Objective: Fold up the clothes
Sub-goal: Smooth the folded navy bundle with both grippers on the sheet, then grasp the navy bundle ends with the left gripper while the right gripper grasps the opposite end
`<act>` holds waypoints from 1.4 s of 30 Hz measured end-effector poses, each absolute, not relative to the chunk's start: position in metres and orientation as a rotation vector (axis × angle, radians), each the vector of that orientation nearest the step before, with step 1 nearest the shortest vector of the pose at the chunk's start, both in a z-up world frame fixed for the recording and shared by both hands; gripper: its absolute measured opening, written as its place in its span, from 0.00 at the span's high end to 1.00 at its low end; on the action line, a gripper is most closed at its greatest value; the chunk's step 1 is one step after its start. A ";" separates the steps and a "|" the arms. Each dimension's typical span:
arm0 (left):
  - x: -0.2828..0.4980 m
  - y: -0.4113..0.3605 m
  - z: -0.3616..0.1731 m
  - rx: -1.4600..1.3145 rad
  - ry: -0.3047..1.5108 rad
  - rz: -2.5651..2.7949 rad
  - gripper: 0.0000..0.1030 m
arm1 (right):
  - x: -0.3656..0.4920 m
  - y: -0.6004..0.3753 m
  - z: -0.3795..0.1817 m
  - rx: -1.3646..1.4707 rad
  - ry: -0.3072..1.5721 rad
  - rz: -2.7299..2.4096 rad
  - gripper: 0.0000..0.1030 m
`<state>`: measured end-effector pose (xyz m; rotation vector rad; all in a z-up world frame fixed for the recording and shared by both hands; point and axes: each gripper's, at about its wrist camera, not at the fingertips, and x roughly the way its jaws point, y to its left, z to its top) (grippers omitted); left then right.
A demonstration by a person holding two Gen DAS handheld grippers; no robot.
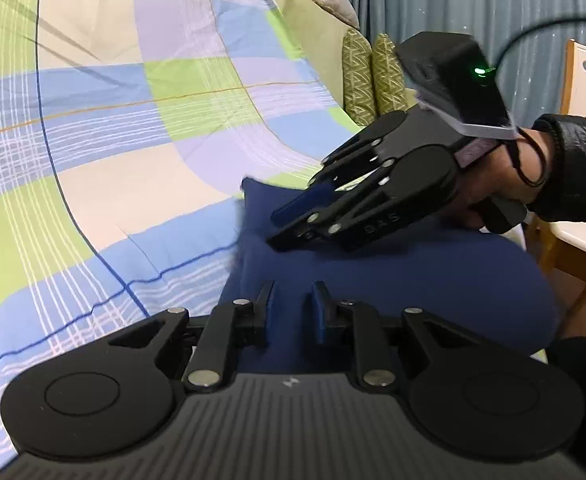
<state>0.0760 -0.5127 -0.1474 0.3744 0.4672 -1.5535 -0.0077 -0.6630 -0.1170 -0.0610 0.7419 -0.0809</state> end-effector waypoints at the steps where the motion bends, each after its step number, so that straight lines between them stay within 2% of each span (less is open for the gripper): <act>1: 0.080 -0.511 -0.142 0.358 0.475 -1.563 0.75 | -0.010 -0.664 -0.112 -0.058 0.725 -0.091 0.75; 3: 0.087 -0.508 -0.133 0.330 0.488 -1.571 0.73 | -0.015 -0.667 -0.103 -0.051 0.689 -0.110 0.76; 4: 0.090 -0.508 -0.132 0.324 0.491 -1.550 0.59 | -0.021 -0.668 -0.093 -0.048 0.641 -0.128 0.76; 5: 0.094 -0.508 -0.132 0.317 0.493 -1.530 0.53 | -0.026 -0.668 -0.087 -0.041 0.599 -0.140 0.76; 7: 0.101 -0.513 -0.142 0.323 0.536 -1.527 0.53 | -0.022 -0.670 -0.086 -0.054 0.584 -0.156 0.75; 11: 0.104 -0.517 -0.152 0.292 0.553 -1.528 0.51 | 0.012 -0.677 -0.121 -0.139 0.752 -0.170 0.78; 16: 0.118 -0.522 -0.158 0.265 0.589 -1.526 0.39 | 0.010 -0.707 -0.139 -0.008 0.745 -0.237 0.77; 19: 0.118 -0.517 -0.147 0.295 0.558 -1.526 0.38 | -0.004 -0.707 -0.127 -0.022 0.727 -0.321 0.77; 23: 0.105 -0.493 -0.112 0.463 0.359 -1.499 0.41 | -0.047 -0.696 -0.095 -0.030 0.686 -0.390 0.76; 25: 0.090 -0.477 -0.100 0.608 0.223 -1.509 0.41 | -0.071 -0.682 -0.079 -0.042 0.665 -0.382 0.71; 27: 0.070 -0.464 -0.097 0.789 0.059 -1.529 0.40 | -0.098 -0.650 -0.065 -0.110 0.652 -0.352 0.70; 30: 0.028 -0.449 -0.119 1.161 -0.287 -1.531 0.39 | -0.133 -0.594 -0.054 -0.264 0.653 -0.307 0.67; 31: 0.018 -0.446 -0.131 1.263 -0.386 -1.530 0.38 | -0.140 -0.574 -0.056 -0.304 0.659 -0.294 0.63; 32: 0.014 -0.446 -0.139 1.314 -0.444 -1.528 0.37 | -0.148 -0.555 -0.058 -0.345 0.666 -0.280 0.58; 35: 0.003 -0.450 -0.167 1.457 -0.627 -1.512 0.37 | -0.160 -0.503 -0.073 -0.458 0.717 -0.284 0.55; 39: 0.003 -0.463 -0.186 1.513 -0.713 -1.524 0.37 | -0.147 -0.467 -0.095 -0.536 0.774 -0.337 0.55; 42: 0.010 -0.475 -0.195 1.503 -0.685 -1.558 0.37 | -0.132 -0.454 -0.118 -0.666 0.839 -0.335 0.54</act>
